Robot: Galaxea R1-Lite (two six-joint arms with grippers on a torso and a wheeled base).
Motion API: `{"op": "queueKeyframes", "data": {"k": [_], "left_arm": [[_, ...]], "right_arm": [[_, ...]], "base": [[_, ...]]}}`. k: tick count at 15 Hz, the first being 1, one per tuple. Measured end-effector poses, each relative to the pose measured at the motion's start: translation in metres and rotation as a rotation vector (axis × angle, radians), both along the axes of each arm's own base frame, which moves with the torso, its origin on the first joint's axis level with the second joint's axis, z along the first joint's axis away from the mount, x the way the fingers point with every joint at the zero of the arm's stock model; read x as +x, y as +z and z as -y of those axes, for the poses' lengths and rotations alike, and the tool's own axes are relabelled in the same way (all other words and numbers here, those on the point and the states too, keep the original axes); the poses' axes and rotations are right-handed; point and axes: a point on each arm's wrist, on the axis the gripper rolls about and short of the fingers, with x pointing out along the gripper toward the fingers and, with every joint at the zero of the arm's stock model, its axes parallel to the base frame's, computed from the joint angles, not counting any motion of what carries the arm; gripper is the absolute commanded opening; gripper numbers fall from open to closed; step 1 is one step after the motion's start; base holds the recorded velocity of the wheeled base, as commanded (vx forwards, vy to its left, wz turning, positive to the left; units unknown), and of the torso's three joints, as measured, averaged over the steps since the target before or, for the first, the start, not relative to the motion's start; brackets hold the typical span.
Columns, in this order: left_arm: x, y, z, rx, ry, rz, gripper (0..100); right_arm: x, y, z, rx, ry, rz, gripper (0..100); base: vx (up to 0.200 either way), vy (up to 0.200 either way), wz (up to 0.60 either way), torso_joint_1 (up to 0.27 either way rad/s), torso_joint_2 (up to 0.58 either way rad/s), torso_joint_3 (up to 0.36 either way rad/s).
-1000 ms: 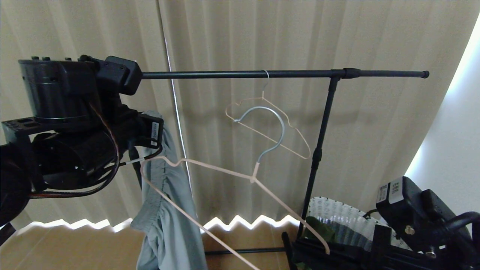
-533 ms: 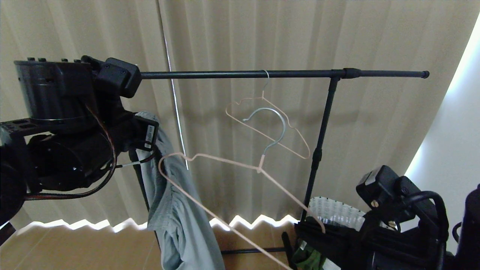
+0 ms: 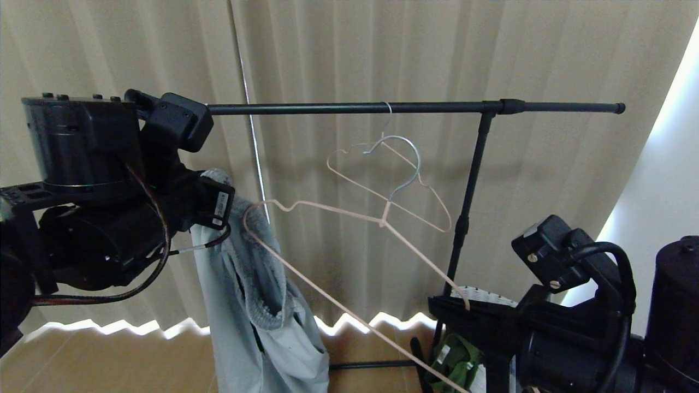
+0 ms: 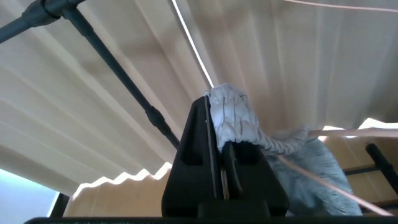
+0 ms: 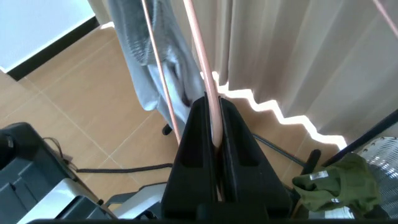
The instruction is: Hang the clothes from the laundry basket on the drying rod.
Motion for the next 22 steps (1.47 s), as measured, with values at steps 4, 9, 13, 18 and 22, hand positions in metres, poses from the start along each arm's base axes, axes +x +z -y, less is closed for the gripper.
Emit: {"op": "queueKeyframes", "data": {"k": [4,9,13,18,22], "left_arm": [[-0.002,0.001,0.001,-0.005,-0.008,0.005,0],[-0.006,0.001,-0.001,0.0,-0.003,0.002,0],[-0.009,0.0,-0.003,0.011,0.02,-0.006,0],[-0.018,0.004,0.007,-0.002,-0.028,0.007,0],[-0.032,0.009,0.017,-0.019,-0.095,0.022,0]], "right_arm": [[0.0,0.0,-0.008,0.0,0.023,-0.002,0],[0.008,0.003,-0.021,0.006,0.014,0.0,0],[0.015,0.006,-0.032,0.065,0.015,0.04,0],[0.017,-0.011,-0.045,0.028,0.041,0.01,0],[0.02,-0.016,-0.055,0.034,0.054,0.018,0]], "base": [[0.0,0.0,0.0,0.0,0.0,0.0],[0.0,0.0,0.0,0.0,0.0,0.0],[0.0,0.0,0.0,0.0,0.0,0.0],[0.0,0.0,0.0,0.0,0.0,0.0],[0.0,0.0,0.0,0.0,0.0,0.0]]}}
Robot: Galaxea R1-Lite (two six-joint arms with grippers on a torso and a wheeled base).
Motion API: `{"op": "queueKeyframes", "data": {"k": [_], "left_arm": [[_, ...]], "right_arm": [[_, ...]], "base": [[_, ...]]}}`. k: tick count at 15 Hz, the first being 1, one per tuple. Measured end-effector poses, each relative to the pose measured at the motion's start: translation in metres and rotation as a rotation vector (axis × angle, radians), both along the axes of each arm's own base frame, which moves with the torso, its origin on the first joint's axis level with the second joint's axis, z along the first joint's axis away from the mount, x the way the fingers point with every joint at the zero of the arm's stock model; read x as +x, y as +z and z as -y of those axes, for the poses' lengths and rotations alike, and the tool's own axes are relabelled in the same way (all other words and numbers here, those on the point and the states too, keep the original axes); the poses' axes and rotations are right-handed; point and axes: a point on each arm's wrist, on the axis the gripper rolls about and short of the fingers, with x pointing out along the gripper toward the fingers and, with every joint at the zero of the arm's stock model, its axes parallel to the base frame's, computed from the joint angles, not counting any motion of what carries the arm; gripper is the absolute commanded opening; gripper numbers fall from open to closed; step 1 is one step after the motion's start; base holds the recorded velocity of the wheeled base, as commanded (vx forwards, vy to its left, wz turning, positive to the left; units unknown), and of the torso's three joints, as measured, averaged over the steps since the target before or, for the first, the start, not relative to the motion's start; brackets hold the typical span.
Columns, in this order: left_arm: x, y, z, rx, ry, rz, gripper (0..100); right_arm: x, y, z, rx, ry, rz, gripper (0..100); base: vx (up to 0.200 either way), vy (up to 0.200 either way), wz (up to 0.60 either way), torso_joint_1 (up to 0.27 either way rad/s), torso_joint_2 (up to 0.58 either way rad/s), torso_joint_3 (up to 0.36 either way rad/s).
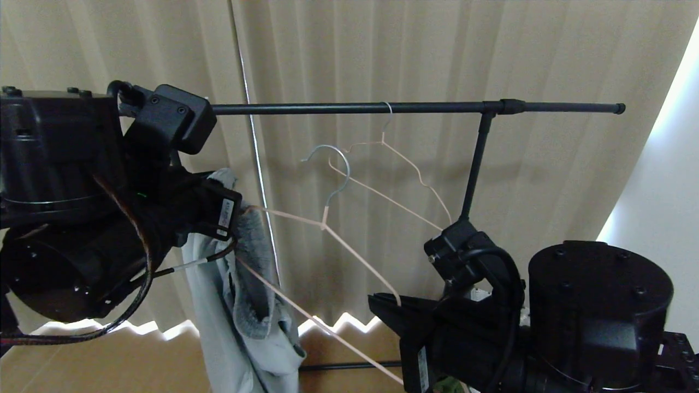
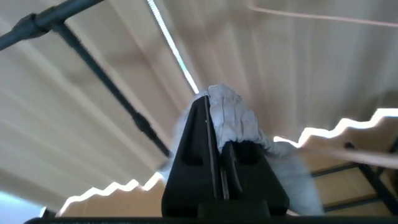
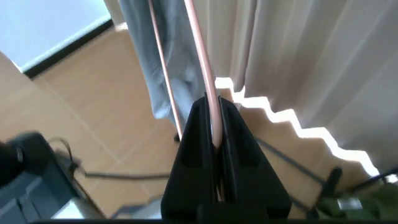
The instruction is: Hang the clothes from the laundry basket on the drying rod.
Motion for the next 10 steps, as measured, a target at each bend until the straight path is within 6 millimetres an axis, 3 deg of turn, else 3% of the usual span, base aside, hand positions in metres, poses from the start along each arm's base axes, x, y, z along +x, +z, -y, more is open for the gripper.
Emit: {"op": "queueKeyframes", "data": {"k": [4,10], "left_arm": [[-0.021,-0.003,0.014,0.01,-0.099,-0.029,0],[-0.033,0.011,0.025,-0.085,-0.164,-0.001,0]], "right_arm": [[0.006,-0.008,-0.009,-0.004,0.002,0.001,0],[0.009,-0.013,-0.02,-0.015,0.013,-0.005,0]], "base": [[0.0,0.0,0.0,0.0,0.0,0.0],[0.0,0.0,0.0,0.0,0.0,0.0]]}}
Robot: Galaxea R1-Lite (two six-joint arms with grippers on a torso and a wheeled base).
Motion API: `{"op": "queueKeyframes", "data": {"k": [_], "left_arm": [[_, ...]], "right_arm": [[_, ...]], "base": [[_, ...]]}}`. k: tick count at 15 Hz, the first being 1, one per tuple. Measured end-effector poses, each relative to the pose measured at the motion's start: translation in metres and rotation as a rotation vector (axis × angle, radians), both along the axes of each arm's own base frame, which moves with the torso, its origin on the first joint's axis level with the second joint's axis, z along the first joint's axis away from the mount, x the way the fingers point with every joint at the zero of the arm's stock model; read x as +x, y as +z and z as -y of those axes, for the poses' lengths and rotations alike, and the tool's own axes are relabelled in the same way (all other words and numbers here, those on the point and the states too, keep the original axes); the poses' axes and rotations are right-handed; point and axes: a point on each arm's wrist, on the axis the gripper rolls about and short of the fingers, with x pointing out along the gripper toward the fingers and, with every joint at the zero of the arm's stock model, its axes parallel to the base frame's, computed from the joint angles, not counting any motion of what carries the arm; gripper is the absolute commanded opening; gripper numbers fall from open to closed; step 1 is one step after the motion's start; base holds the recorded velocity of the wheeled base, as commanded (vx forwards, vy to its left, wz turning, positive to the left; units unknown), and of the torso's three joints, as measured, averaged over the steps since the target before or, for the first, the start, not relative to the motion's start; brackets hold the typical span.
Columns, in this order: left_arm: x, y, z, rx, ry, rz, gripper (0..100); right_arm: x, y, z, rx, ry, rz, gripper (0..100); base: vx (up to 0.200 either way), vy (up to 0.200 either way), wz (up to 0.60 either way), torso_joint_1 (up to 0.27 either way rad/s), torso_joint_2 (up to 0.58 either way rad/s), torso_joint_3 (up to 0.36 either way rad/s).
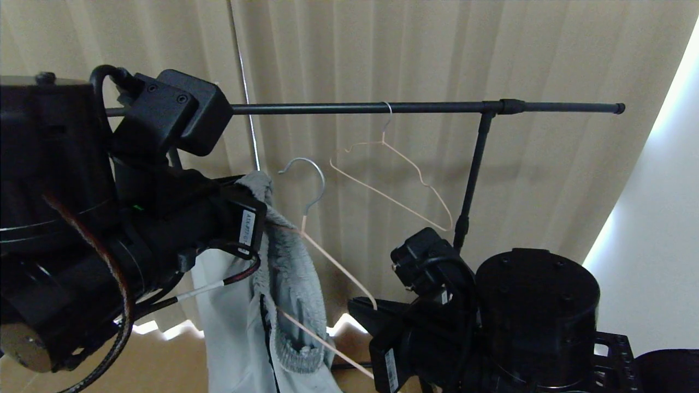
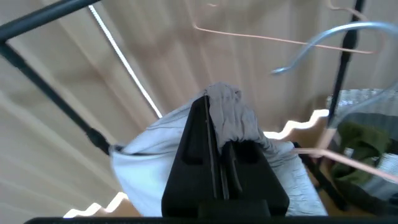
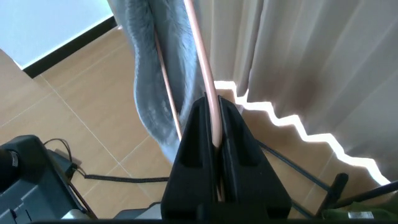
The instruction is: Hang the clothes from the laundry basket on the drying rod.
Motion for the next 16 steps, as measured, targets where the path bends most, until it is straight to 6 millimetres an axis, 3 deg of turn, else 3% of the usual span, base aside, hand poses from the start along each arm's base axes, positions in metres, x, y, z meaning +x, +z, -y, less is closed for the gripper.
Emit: {"op": "queueKeyframes", "data": {"k": [5,8,14,15,16], "left_arm": [[-0.009,-0.009,0.0,0.016,-0.042,-0.021,0],[-0.018,-0.013,0.003,0.006,-0.175,-0.04,0],[-0.023,-0.015,-0.001,0.0,-0.192,-0.042,0],[-0.024,-0.015,-0.002,-0.003,-0.192,-0.043,100],[-0.024,-0.016,-0.003,-0.015,-0.191,-0.05,100]], "right_arm": [[0.001,0.003,-0.001,0.011,0.0,0.007,0],[0.0,0.01,-0.001,0.047,0.005,0.042,0],[-0.004,0.02,0.006,0.06,0.015,0.084,0],[-0.004,0.021,0.007,0.064,0.015,0.087,0],[-0.004,0.023,0.007,0.071,0.015,0.092,0]], "base": [[0.0,0.0,0.0,0.0,0.0,0.0],[0.0,0.0,0.0,0.0,0.0,0.0],[0.0,0.0,0.0,0.0,0.0,0.0],[0.0,0.0,0.0,0.0,0.0,0.0],[0.0,0.0,0.0,0.0,0.0,0.0]]}}
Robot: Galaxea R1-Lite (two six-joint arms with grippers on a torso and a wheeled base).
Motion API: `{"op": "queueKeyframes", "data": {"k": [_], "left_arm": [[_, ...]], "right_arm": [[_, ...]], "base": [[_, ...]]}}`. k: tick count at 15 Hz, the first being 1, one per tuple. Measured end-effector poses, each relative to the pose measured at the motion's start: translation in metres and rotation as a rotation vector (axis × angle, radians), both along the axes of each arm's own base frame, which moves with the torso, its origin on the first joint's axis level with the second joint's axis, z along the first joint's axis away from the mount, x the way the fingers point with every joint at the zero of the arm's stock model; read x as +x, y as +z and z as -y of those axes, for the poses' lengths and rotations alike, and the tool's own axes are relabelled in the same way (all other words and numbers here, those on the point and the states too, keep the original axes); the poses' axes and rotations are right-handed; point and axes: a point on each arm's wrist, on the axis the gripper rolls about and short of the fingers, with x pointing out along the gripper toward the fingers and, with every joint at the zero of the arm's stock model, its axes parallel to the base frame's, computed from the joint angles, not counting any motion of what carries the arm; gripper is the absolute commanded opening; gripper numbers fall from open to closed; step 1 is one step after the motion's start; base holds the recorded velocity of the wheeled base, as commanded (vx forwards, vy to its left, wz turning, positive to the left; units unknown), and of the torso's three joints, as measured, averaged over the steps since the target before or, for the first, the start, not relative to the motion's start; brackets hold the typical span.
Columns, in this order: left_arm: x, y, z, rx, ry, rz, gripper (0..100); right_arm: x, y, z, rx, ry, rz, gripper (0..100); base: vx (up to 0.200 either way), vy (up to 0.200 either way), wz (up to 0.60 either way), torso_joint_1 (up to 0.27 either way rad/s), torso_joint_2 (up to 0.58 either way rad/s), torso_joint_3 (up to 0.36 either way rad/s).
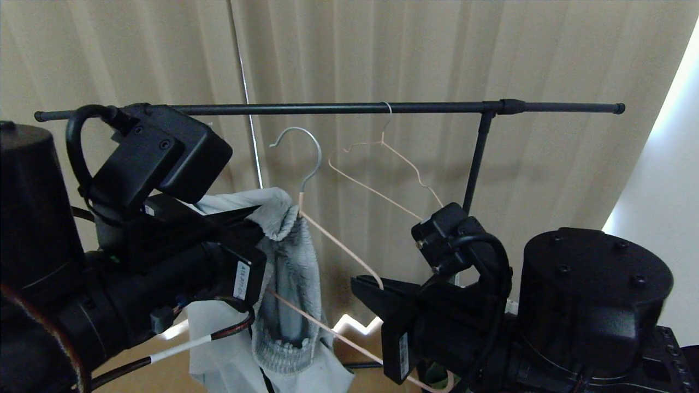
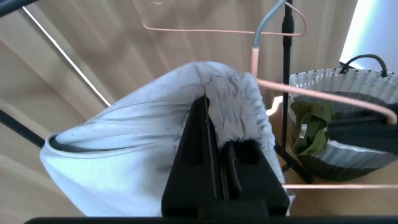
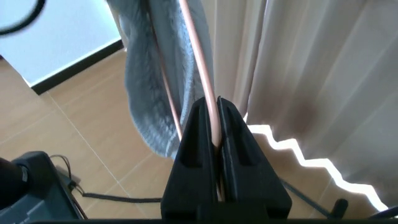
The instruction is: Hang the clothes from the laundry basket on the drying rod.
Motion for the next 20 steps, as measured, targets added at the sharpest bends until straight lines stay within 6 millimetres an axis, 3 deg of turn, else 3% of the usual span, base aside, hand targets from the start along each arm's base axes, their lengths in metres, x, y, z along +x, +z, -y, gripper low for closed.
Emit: {"op": "queueKeyframes", "data": {"k": [10,16,20], "left_arm": [[-0.019,0.003,-0.017,-0.075,-0.155,0.028,100],[-0.035,-0.001,-0.034,-0.097,-0.225,0.106,100],[-0.027,0.004,-0.049,0.004,-0.162,0.191,100]], "right_arm": [[-0.005,0.018,0.011,0.057,-0.003,0.036,0],[0.01,0.027,0.04,0.05,-0.049,0.076,0],[0.014,0.029,0.062,0.01,-0.024,0.083,0]], "base": [[0.0,0.0,0.0,0.0,0.0,0.0],[0.0,0.0,0.0,0.0,0.0,0.0],[0.0,0.0,0.0,0.0,0.0,0.0]]}}
